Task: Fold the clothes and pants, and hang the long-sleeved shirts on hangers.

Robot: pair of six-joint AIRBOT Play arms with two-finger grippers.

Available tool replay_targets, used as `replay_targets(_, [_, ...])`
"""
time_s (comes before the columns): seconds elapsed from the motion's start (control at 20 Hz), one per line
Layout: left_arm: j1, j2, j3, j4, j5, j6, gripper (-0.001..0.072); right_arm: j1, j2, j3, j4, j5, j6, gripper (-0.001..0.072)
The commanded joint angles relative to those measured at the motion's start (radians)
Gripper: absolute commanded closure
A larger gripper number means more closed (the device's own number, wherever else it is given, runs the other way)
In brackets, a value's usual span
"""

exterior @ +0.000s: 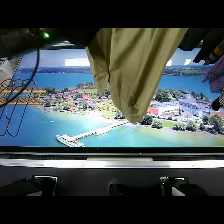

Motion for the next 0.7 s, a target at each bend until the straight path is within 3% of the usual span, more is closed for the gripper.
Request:
replay_targets(0.0, [-0.002, 0.027, 0.001, 0.006, 0.138, 0.048, 0.0083, 0.000, 0.016, 0.001, -0.080, -0.077, -0.007, 0.0692])
replay_targets(0.1, [-0.002, 0.042, 0.001, 0.013, 0.170, 0.071, 0.0083, 0.000, 0.033, 0.001, -0.180, -0.139, 0.021, 0.0692])
replay_targets(0.3, [-0.002, 0.041, 0.000, 0.047, 0.140, 0.071, 0.0084, 0.000, 0.064, 0.001, -0.569, -0.211, 0.375, 0.0691])
replay_targets(0.45, [-0.002, 0.034, -0.002, 0.089, 0.074, 0.071, 0.0095, 0.000, 0.100, 0.001, -0.872, -0.134, 0.574, 0.0691])
replay_targets(0.65, [-0.002, 0.017, -0.004, 0.099, 0.010, 0.067, 0.0095, 0.000, 0.199, 0.001, -0.973, 0.049, 0.692, 0.0691])
